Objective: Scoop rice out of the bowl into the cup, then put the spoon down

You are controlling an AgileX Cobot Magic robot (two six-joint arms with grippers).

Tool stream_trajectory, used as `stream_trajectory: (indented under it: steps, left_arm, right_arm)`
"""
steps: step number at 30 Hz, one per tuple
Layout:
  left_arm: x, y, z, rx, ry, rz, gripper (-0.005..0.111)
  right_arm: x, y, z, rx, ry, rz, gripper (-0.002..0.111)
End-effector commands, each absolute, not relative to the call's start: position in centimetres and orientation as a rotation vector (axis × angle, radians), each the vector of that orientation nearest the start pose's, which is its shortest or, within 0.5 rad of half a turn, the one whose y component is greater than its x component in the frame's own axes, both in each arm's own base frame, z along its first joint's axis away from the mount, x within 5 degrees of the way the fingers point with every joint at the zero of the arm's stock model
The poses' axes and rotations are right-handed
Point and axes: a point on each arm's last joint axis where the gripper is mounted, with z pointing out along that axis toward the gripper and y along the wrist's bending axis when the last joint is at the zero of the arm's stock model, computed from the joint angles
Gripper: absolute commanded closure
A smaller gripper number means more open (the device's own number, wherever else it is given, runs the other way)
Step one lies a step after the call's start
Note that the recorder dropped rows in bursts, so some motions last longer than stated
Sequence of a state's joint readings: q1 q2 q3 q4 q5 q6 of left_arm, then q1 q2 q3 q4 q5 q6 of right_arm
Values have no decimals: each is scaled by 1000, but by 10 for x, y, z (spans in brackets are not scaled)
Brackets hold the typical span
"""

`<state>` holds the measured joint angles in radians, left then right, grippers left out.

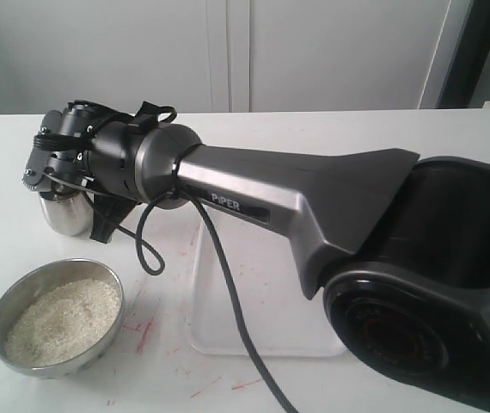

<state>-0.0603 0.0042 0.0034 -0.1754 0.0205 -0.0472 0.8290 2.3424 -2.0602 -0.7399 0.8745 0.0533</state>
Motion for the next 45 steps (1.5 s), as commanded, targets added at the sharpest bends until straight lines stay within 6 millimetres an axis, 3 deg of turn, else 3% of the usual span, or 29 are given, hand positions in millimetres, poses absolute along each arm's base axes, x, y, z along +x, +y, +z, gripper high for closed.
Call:
stream_trajectory:
  steps: [1,45]
  left_arm:
    - [56,-4,211,-126,1506,-241,92]
    - [56,-4,211,-126,1506,-241,92]
  right_arm:
    - [388,352,215,-1266,1995,-543,108]
    - [388,352,222,-1405,1822,-774,108]
